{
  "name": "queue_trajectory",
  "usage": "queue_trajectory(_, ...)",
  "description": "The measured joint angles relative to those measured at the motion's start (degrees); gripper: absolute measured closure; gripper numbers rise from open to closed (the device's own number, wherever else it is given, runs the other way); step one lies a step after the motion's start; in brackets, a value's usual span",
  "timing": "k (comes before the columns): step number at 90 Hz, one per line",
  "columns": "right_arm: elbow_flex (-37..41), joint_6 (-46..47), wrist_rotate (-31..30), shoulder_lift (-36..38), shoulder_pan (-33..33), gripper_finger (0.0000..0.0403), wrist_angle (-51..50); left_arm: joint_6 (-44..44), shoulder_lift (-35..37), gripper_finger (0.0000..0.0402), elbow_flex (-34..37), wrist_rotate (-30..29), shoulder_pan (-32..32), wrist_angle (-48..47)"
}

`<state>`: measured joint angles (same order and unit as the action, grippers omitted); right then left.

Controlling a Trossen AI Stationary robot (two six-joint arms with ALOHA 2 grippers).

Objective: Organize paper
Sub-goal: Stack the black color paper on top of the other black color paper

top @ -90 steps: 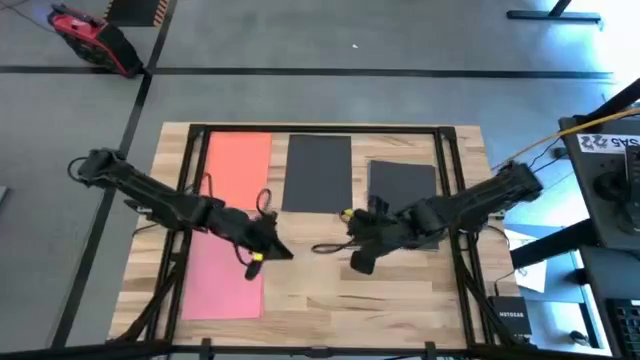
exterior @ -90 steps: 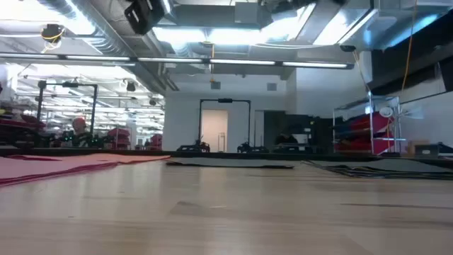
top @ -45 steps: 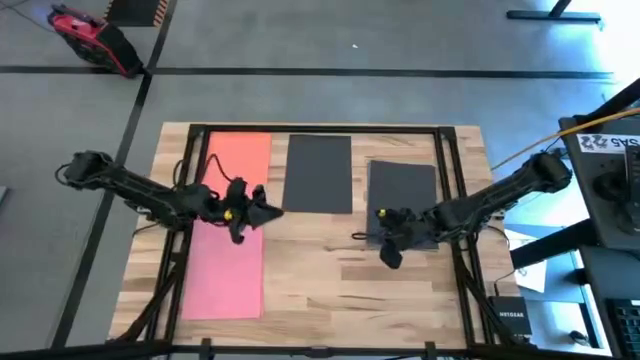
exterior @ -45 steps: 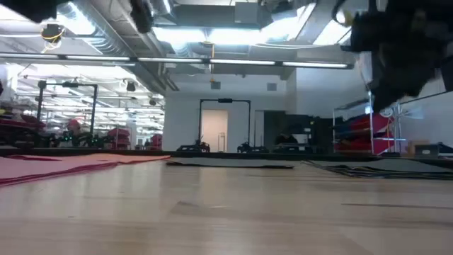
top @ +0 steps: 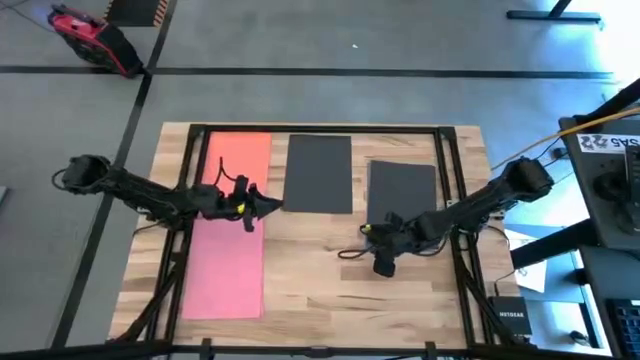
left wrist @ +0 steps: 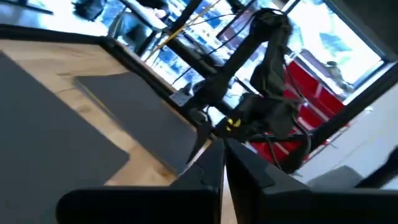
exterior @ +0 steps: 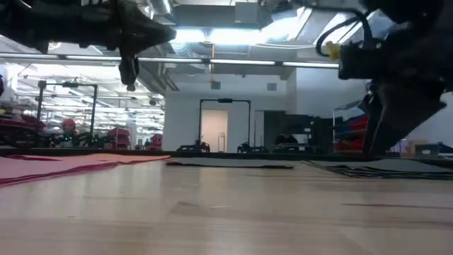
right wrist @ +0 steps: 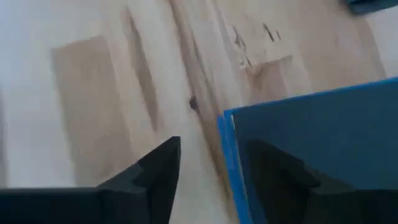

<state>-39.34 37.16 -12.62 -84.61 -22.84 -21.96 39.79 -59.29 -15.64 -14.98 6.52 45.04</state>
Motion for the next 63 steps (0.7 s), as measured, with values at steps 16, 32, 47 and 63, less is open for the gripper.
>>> queue_trajectory(16,-0.03,0.11,-2.22,-2.33,0.06,0.0238,-0.39,-0.15,0.02,0.0402,0.0,1.27,-0.87,-2.43)
queue_trajectory(32,-0.07,1.27,-4.63,-2.66,0.47,0.0268,-0.43,-0.11,0.02,0.0402,0.0,1.29,-1.0,-2.88)
queue_trajectory(47,-0.08,2.05,-4.38,-2.66,0.41,0.0329,-0.62,0.07,0.02,0.0402,-0.02,1.3,-1.0,-2.54)
queue_trajectory(63,-0.08,2.04,-4.28,-2.66,0.41,0.0397,-0.59,0.18,0.02,0.0402,-0.02,1.31,-1.0,-2.44)
